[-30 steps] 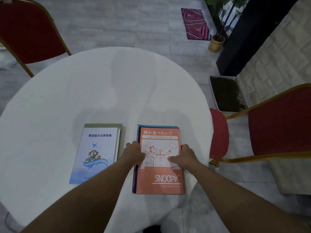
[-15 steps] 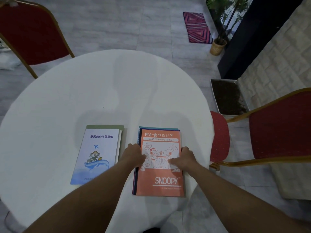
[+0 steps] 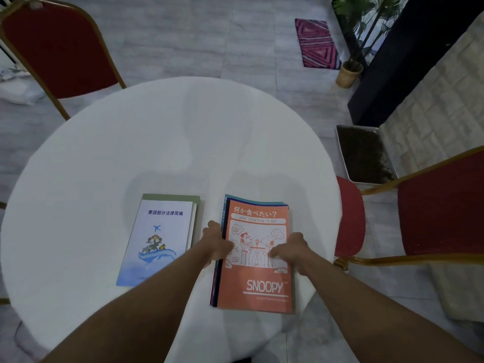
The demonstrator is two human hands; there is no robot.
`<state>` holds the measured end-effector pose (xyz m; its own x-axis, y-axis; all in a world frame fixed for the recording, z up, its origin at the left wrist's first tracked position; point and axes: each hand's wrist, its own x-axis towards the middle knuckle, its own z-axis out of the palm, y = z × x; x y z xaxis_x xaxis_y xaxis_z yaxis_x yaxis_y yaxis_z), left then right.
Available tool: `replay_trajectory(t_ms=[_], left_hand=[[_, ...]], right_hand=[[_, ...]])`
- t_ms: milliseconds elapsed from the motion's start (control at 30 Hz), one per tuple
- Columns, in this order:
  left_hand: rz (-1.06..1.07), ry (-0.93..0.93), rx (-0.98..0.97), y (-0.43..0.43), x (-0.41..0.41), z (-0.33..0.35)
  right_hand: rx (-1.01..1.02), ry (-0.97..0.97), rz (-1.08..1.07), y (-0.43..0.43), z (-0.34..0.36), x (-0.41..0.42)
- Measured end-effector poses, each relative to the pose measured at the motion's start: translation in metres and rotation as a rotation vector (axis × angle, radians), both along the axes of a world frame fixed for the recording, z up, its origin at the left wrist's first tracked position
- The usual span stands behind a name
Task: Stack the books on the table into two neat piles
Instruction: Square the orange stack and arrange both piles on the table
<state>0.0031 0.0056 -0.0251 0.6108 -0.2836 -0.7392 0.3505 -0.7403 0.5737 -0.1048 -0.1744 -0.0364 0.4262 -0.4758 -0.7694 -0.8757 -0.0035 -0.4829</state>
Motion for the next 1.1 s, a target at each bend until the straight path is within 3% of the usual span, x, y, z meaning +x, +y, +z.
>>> replay_trajectory(t_ms=[267, 467, 700, 967, 1100], left_hand=[[0.051, -0.076, -0.135, -0.002, 0.04, 0.011], [0.028, -0.388, -0.13, -0.019, 0.115, 0.033], [0.065, -0.589, -0.119, -0.028, 0.215, 0.049], [0.103, -0.556, -0.083, 0.0, 0.309, 0.023], [0.12, -0.535, -0.059, 0.012, 0.325, 0.005]], right_hand=[[0.0, -0.147, -0.049, -0.003, 0.015, 0.038], [-0.08, -0.369, -0.133, -0.015, 0.046, 0.108], [-0.139, -0.475, -0.132, -0.017, 0.066, 0.215], [-0.116, -0.495, -0.042, 0.009, 0.038, 0.316], [-0.203, -0.479, 0.004, 0.025, 0.017, 0.332]])
